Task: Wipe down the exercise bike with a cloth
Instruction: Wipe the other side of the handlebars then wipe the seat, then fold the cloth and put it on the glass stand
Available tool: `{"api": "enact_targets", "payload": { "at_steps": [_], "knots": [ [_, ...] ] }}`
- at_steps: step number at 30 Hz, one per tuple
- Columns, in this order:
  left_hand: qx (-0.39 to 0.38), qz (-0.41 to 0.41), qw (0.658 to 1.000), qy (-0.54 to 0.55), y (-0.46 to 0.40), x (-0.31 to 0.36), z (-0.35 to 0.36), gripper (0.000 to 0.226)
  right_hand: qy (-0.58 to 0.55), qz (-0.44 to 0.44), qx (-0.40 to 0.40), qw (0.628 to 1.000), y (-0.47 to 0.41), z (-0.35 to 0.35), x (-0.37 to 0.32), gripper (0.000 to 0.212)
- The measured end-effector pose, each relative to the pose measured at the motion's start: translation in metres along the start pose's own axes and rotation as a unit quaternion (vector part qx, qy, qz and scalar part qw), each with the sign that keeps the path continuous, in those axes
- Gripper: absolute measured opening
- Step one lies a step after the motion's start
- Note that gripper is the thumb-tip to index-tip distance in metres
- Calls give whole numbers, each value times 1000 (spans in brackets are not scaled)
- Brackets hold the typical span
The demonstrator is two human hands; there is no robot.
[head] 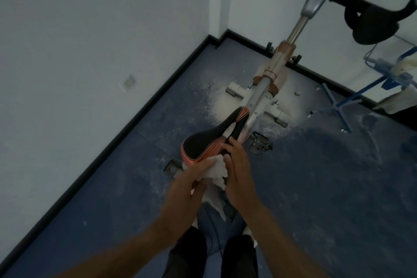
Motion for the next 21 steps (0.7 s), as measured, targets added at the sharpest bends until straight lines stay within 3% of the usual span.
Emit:
{"api": "enact_targets", "payload": {
  "at_steps": [4,8,11,14,17,20,21],
  "knots": [
    [66,-26,996,59,-20,53,4,47,-129,-6,-31,991,26,-48,-40,46],
    [49,21,996,72,-41,121,29,48,-122,-29,-53,991,39,-110,-77,34],
    [26,46,997,64,-51,163,54,36,-90,-72,-28,993,45,-162,-93,37],
    [-6,68,996,56,-61,191,78,31,-101,-95,0,990,50,-210,-101,21],
    [-39,86,994,48,-69,213,109,32,-145,-78,17,986,52,-258,-92,20],
    [-45,89,994,34,-76,235,136,11,-177,-40,57,982,56,-309,-75,14],
    [-42,86,995,35,-78,242,143,13,-179,-35,78,980,59,-326,-71,12]
  ]
}}
Point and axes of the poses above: each hand's wrist, its own y-axis away from the middle knuckle, its own z-axis out of the palm, x = y × z, the point moved 9 cm from there along -y, towards the middle knuckle, and after that the axes turned 13 degrees about z, right-handed, at the moved point
